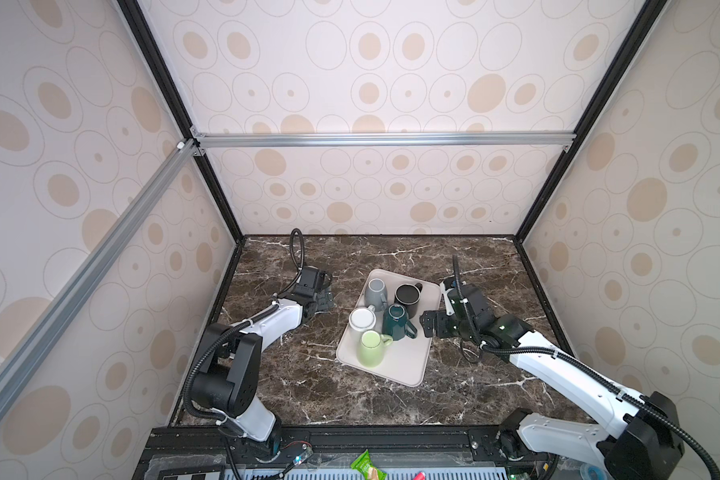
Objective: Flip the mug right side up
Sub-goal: 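Lower the upright pink mug onto the table beside the tray with the left gripper, then open the left gripper and draw it back while the right gripper moves toward the tray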
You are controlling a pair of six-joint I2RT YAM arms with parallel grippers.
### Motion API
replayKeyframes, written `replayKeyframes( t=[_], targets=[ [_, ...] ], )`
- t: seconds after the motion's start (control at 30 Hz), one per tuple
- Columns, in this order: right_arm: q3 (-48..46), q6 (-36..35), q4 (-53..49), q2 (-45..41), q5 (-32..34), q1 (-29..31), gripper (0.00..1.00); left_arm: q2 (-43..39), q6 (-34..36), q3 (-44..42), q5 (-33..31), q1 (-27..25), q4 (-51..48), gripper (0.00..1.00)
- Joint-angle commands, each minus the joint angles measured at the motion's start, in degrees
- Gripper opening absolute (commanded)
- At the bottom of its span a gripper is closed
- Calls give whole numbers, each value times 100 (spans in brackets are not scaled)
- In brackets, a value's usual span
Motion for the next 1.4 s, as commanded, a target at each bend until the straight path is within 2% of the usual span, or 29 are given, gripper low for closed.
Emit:
replayKeyframes(
  t=[0.0,0.17,0.5,0.67,0.83,1.0,1.17,1.37],
  targets=[
    [107,-248,-316,73,-75,-29,100,-498,-186,-206,-58,28,33,98],
    [207,-355,-510,183,-91,-30,100,-1056,-490,-661,19,34,142,98],
    [243,-427,-315,656,-1050,-33,94,-1859,-705,-1380,760,-52,305,98],
    [234,-444,-196,822,-982,-7,87,-2369,-650,-1714,1276,-69,615,98],
    [-140,-724,280,694,-780,43,82,-2802,-221,-2157,1916,-146,1250,98],
    [-424,-1009,478,529,-967,111,82,-3153,-237,-2459,2127,-262,1362,98],
    [-585,-911,771,496,-1138,244,81,-3459,-230,-2734,2222,-445,1481,98],
    [-414,-961,853,643,-910,489,75,-3460,-221,-2858,2384,-683,1892,98]
  ],
)
